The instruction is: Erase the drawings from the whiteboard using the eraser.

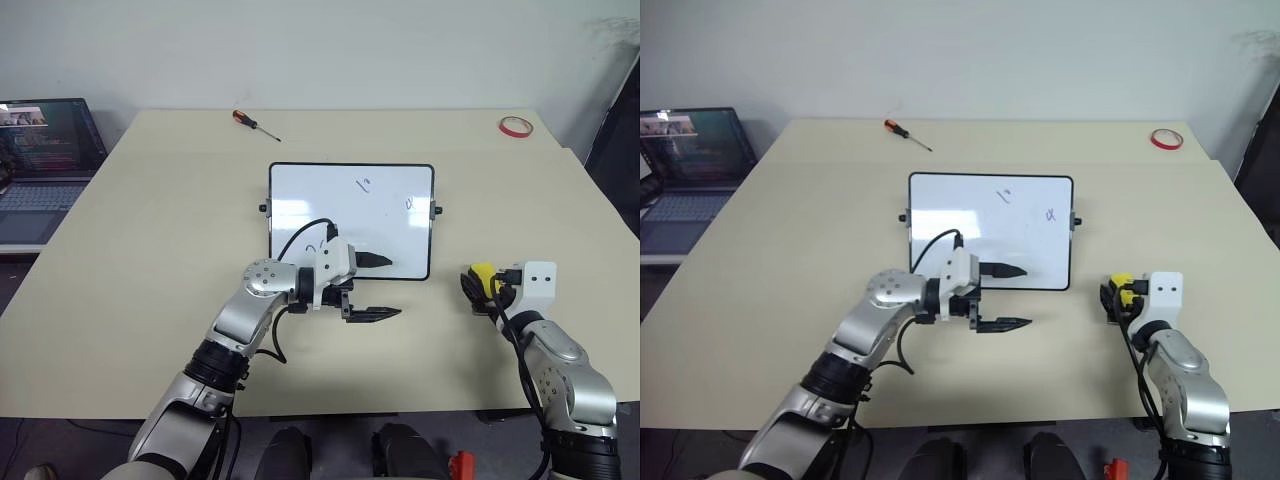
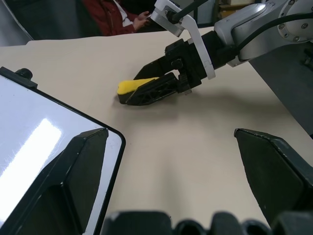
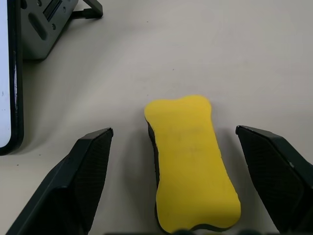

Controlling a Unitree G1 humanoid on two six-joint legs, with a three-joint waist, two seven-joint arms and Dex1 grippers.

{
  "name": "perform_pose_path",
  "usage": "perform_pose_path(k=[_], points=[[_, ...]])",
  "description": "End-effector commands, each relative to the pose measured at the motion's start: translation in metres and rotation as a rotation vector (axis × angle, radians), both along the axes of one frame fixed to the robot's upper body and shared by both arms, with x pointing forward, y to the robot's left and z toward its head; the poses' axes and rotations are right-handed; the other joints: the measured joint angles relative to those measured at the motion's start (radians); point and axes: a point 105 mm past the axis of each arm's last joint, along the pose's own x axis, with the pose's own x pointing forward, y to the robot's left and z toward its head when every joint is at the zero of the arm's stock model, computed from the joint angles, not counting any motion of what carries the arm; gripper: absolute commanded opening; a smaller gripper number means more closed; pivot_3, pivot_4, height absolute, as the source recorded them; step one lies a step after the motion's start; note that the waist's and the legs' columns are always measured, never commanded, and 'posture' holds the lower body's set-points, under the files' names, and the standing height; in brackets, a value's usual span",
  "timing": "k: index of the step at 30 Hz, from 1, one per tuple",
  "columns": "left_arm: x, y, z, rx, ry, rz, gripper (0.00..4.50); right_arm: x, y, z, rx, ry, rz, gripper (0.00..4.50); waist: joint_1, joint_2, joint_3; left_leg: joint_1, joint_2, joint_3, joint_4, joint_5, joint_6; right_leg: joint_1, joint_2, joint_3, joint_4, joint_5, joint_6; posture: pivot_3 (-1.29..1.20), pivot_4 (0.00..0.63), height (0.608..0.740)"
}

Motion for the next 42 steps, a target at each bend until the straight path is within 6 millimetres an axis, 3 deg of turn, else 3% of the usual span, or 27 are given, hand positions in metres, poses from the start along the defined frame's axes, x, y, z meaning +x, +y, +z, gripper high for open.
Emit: perform_pose_path(k=[1, 7, 8, 10, 17, 26, 29, 35, 42], points=[[-0.001, -0.001, 0.014, -0.035, -0.052, -0.007, 4.50, 0.000, -0.003, 0.008, 0.002, -0.031, -0.008, 4.41, 0.000, 0.000, 0.000, 0.000, 0.000, 0.000, 0.000, 0.000, 0.000, 0.000, 0.000, 0.000, 0.000, 0.000, 0.000, 0.00, 0.150, 0.740], [-0.001, -0.001, 0.014, -0.037, -0.053, -0.005, 4.50, -0.001, -0.002, 0.007, 0.001, -0.026, -0.007, 4.41, 0.000, 0.000, 0.000, 0.000, 0.000, 0.000, 0.000, 0.000, 0.000, 0.000, 0.000, 0.000, 0.000, 0.000, 0.000, 0.00, 0.150, 0.740], [-0.001, -0.001, 0.014, -0.037, -0.053, -0.005, 4.50, -0.001, -0.003, 0.007, 0.000, -0.026, -0.008, 4.25, 0.000, 0.000, 0.000, 0.000, 0.000, 0.000, 0.000, 0.000, 0.000, 0.000, 0.000, 0.000, 0.000, 0.000, 0.000, 0.00, 0.150, 0.740], [-0.001, -0.001, 0.014, -0.037, -0.053, -0.005, 4.50, -0.001, -0.003, 0.007, -0.003, -0.027, -0.009, 3.81, 0.000, 0.000, 0.000, 0.000, 0.000, 0.000, 0.000, 0.000, 0.000, 0.000, 0.000, 0.000, 0.000, 0.000, 0.000, 0.00, 0.150, 0.740], [-0.001, -0.002, 0.014, -0.038, -0.053, -0.008, 4.50, -0.002, -0.002, 0.007, -0.008, -0.033, -0.009, 1.29, 0.000, 0.000, 0.000, 0.000, 0.000, 0.000, 0.000, 0.000, 0.000, 0.000, 0.000, 0.000, 0.000, 0.000, 0.000, 0.00, 0.150, 0.740], [-0.002, -0.002, 0.015, -0.038, -0.055, -0.012, 4.50, -0.001, -0.003, 0.007, -0.017, -0.033, -0.013, 1.23, 0.000, 0.000, 0.000, 0.000, 0.000, 0.000, 0.000, 0.000, 0.000, 0.000, 0.000, 0.000, 0.000, 0.000, 0.000, 0.00, 0.150, 0.740], [-0.003, -0.001, 0.019, -0.045, -0.069, -0.008, 4.50, -0.001, 0.000, 0.018, -0.084, -0.079, 0.011, 1.23, 0.000, 0.000, 0.000, 0.000, 0.000, 0.000, 0.000, 0.000, 0.000, 0.000, 0.000, 0.000, 0.000, 0.000, 0.000, 0.00, 0.150, 0.740], [0.011, 0.010, 0.048, -0.146, -0.206, 0.179, 4.50, -0.003, 0.021, 0.048, -0.185, -0.230, 0.058, 1.23, -0.001, 0.000, 0.000, 0.000, 0.001, 0.000, 0.000, 0.000, 0.000, -0.001, 0.000, 0.001, 0.001, 0.000, 0.000, 0.00, 0.150, 0.740], [0.033, 0.029, 0.033, -0.147, -0.236, 0.432, 4.50, 0.008, 0.037, 0.072, -0.182, -0.336, 0.082, 1.23, 0.001, 0.000, 0.000, 0.000, 0.001, 0.000, 0.001, 0.000, 0.000, -0.001, 0.000, 0.001, 0.002, 0.000, 0.000, 0.00, 0.150, 0.740]])
